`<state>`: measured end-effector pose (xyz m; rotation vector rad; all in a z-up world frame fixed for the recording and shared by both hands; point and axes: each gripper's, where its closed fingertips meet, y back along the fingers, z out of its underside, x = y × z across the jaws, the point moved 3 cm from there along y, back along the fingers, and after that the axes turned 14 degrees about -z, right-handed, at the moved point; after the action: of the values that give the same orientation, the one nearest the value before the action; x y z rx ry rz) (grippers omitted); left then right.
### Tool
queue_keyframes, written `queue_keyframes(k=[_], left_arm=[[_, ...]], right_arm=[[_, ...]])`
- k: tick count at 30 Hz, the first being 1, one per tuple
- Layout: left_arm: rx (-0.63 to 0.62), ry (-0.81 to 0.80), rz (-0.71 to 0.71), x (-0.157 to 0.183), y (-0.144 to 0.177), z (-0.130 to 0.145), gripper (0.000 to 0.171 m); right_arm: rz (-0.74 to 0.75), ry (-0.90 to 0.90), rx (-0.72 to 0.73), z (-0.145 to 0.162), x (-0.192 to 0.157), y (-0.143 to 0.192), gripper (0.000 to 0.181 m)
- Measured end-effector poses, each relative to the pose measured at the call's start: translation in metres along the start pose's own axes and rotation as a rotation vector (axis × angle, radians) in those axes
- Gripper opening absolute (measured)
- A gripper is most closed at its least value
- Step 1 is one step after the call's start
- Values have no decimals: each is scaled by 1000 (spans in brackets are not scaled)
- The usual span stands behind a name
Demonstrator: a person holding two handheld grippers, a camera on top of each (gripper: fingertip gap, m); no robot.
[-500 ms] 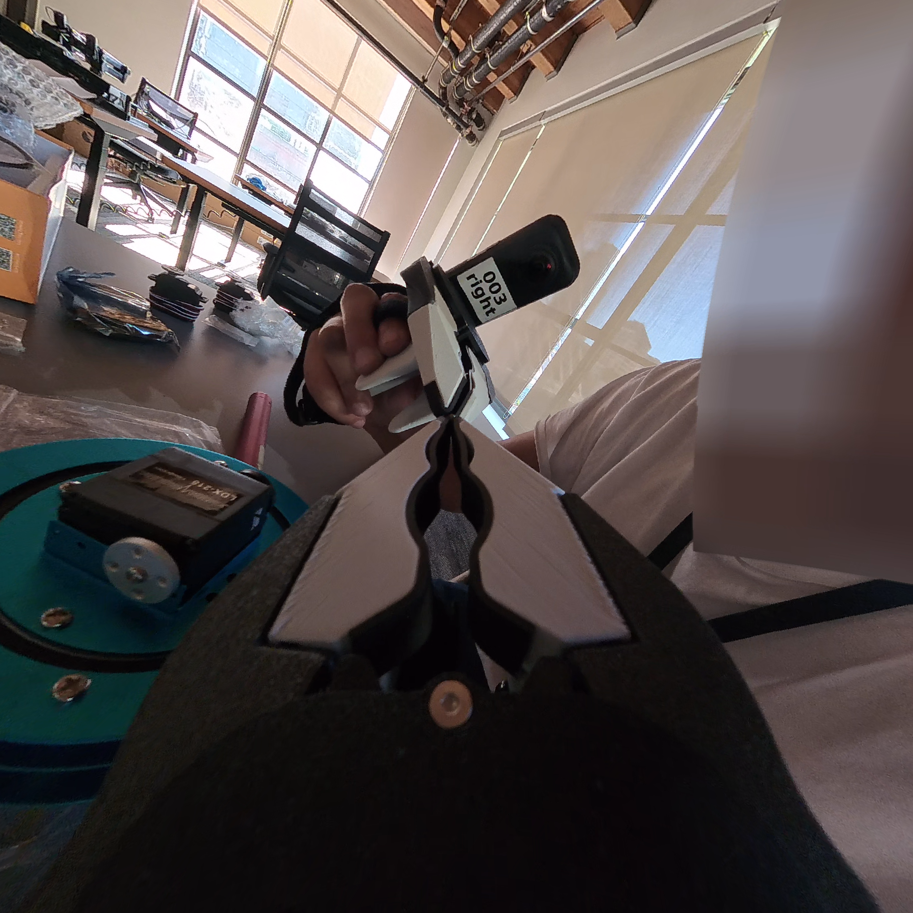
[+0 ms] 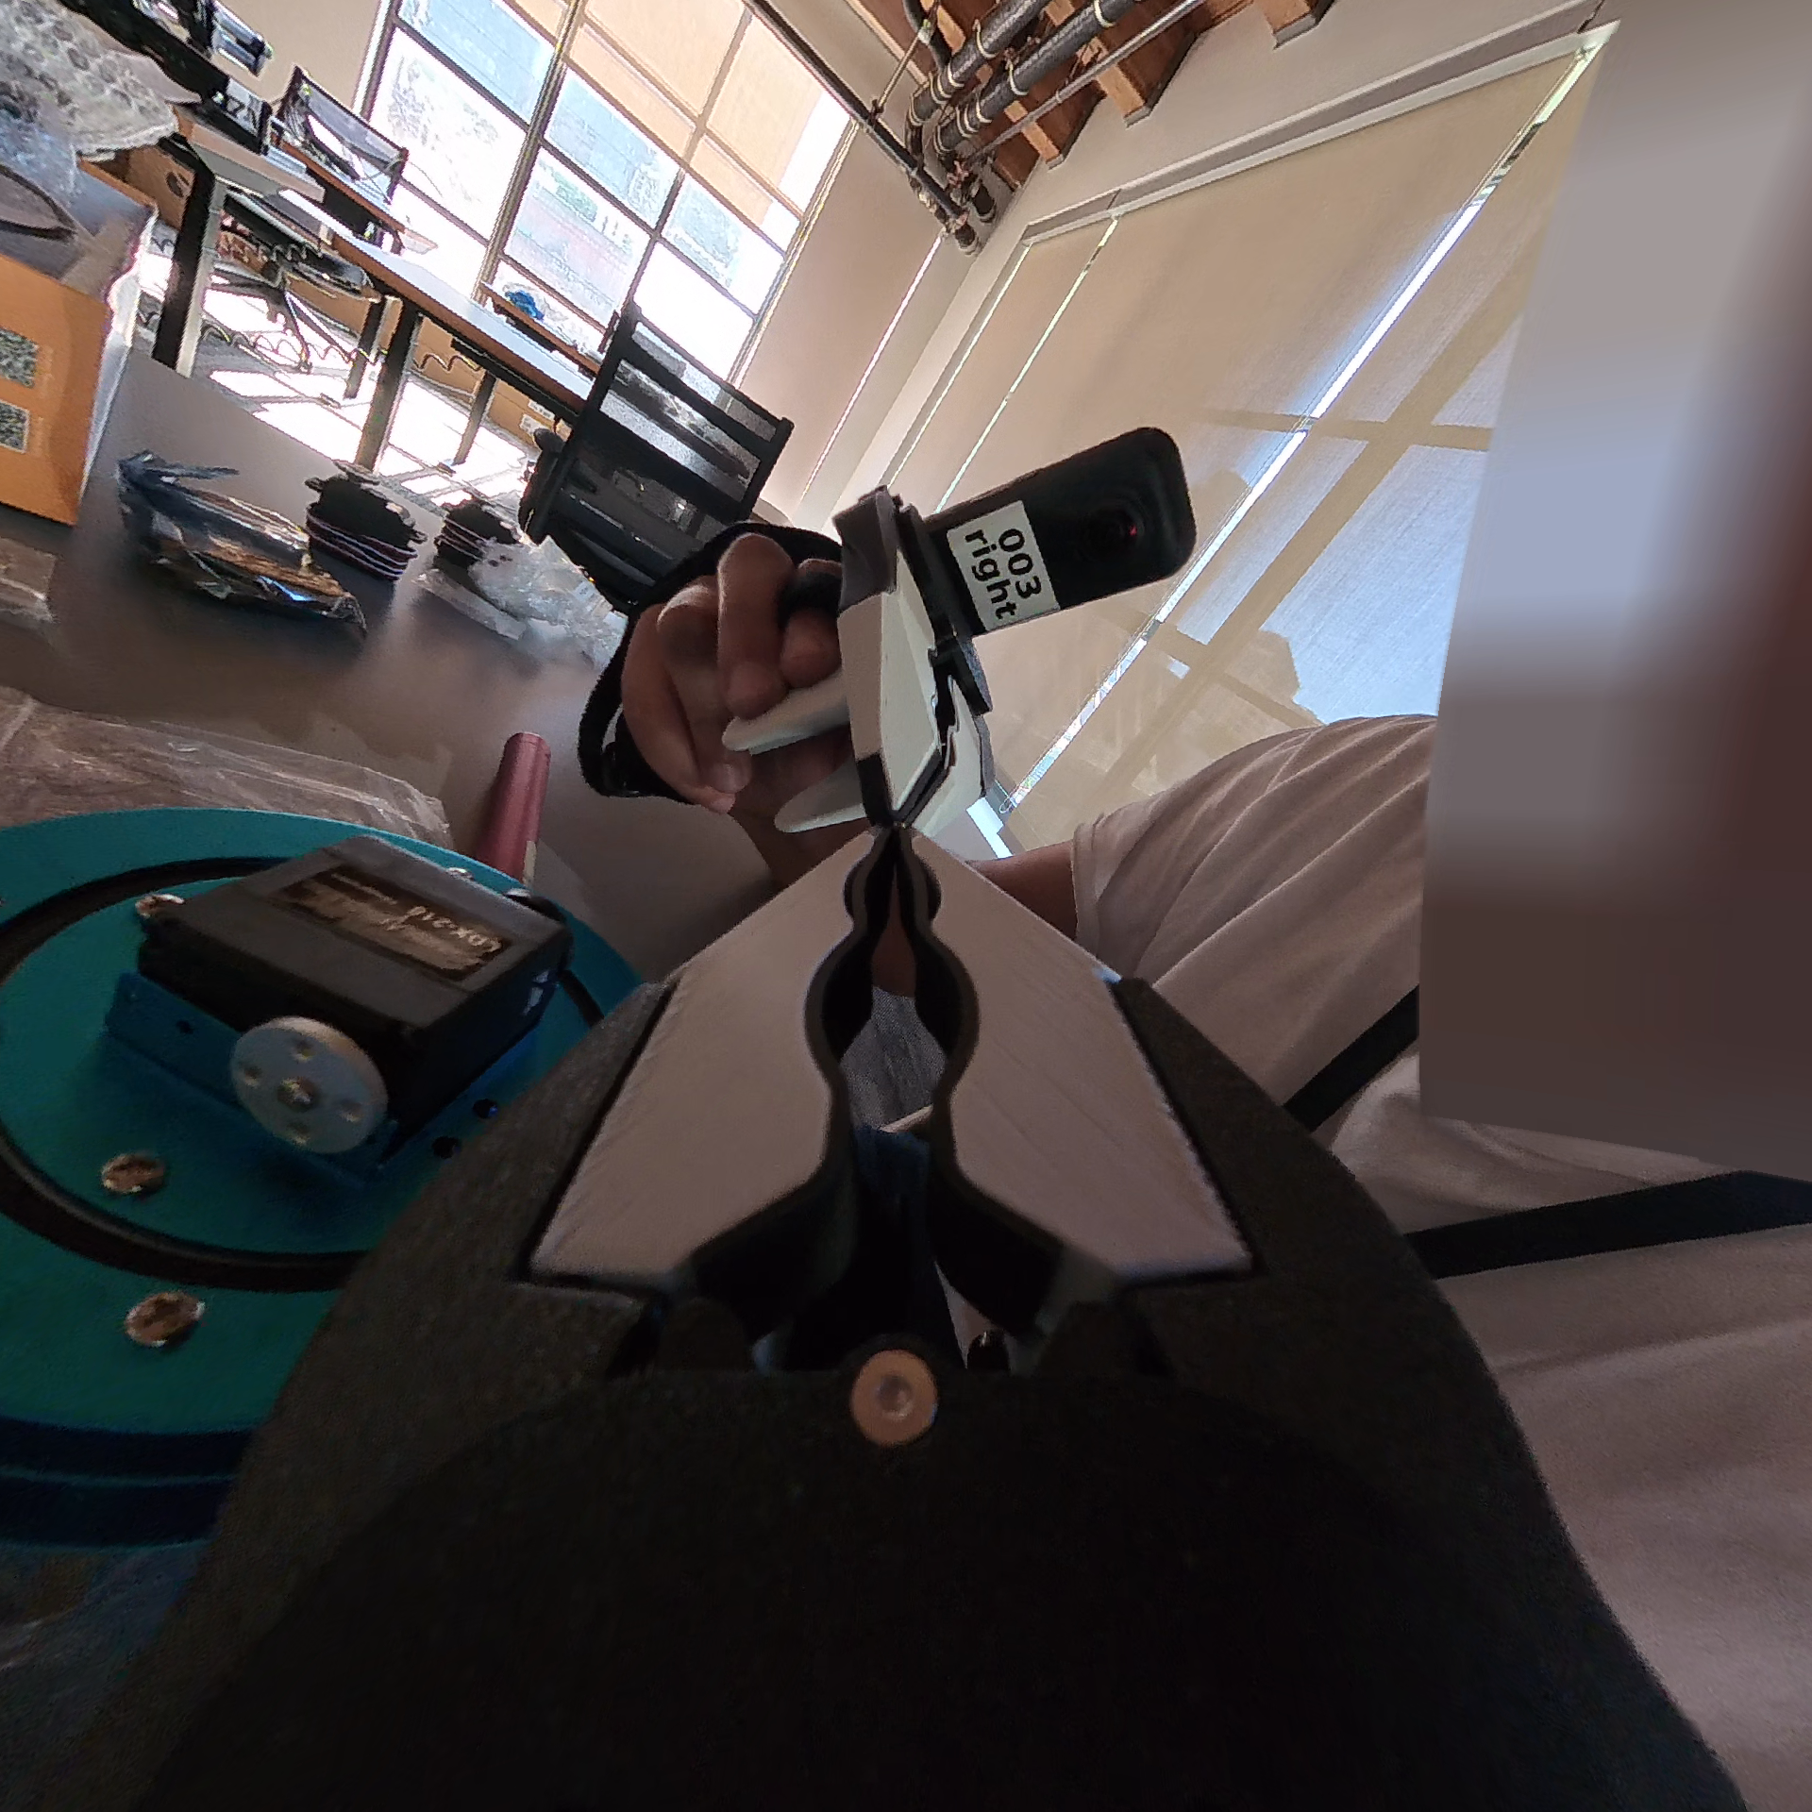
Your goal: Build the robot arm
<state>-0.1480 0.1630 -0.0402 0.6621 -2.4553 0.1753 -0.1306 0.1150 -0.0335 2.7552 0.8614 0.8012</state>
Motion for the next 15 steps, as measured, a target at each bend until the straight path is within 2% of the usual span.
queue_keyframes(k=[7, 15], left_arm=[[-35, 5, -33, -7, -2, 4, 0], [-88, -40, -24, -4, -6, 14, 0]], right_arm=[[18, -61, -21, 9, -2, 0, 0], [-19, -143, 48, 13, -14, 1, 0]])
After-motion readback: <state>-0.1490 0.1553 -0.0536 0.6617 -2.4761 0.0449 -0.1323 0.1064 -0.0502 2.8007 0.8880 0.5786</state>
